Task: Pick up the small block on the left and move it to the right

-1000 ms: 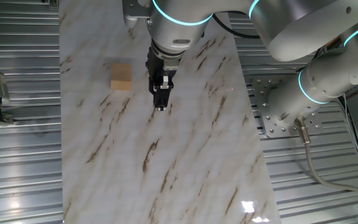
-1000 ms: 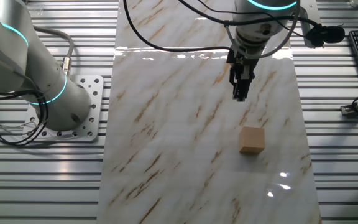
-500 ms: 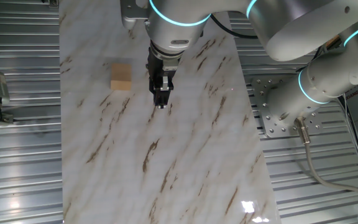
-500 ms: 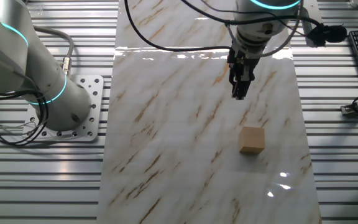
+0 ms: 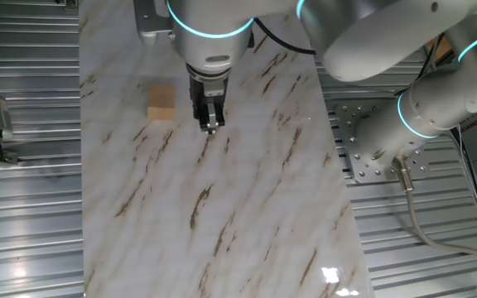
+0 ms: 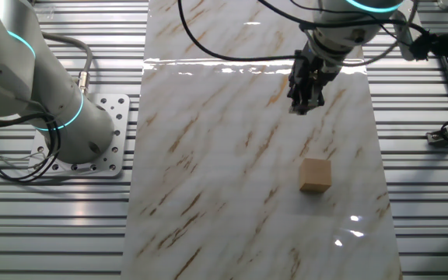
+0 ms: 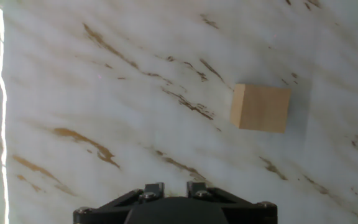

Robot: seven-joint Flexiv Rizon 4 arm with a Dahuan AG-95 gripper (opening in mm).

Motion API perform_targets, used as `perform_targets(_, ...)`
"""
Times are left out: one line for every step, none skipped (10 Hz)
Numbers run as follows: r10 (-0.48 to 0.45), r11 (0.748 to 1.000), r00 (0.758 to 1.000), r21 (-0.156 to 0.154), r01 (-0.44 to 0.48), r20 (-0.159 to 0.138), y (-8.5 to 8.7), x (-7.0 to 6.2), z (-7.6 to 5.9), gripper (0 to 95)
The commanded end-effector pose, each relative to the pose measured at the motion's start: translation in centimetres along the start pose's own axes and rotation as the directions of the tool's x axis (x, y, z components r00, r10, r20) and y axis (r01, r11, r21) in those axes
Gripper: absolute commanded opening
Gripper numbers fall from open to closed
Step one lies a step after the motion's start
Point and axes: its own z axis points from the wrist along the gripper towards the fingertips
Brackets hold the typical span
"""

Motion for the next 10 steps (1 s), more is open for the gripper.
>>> perform_targets(0.000,1.000,1.000,0.005,0.000,-0.004,0.04,-0.12,0.02,0.0)
perform_targets(-0.001,1.000,1.000,0.005,0.001,-0.004,0.03,-0.12,0.03,0.0)
perform_targets(-0.002,1.000,1.000,0.005,0.002,-0.003,0.03,-0.12,0.03,0.0)
perform_targets(-0.002,1.000,1.000,0.005,0.003,-0.003,0.03,-0.12,0.03,0.0)
perform_targets(-0.003,1.000,1.000,0.005,0.003,-0.003,0.03,-0.12,0.03,0.0)
perform_targets(-0.011,1.000,1.000,0.005,0.011,-0.004,0.03,-0.12,0.03,0.0)
perform_targets(-0.022,1.000,1.000,0.007,0.022,-0.005,0.03,-0.12,0.03,0.0)
perform_targets(-0.030,0.999,1.000,0.009,0.030,-0.006,0.03,-0.12,0.03,0.0)
perform_targets(-0.039,0.999,0.999,0.010,0.039,-0.005,0.04,-0.12,0.02,0.0)
perform_targets(-0.040,0.999,0.999,0.010,0.040,-0.006,0.04,-0.12,0.02,0.0)
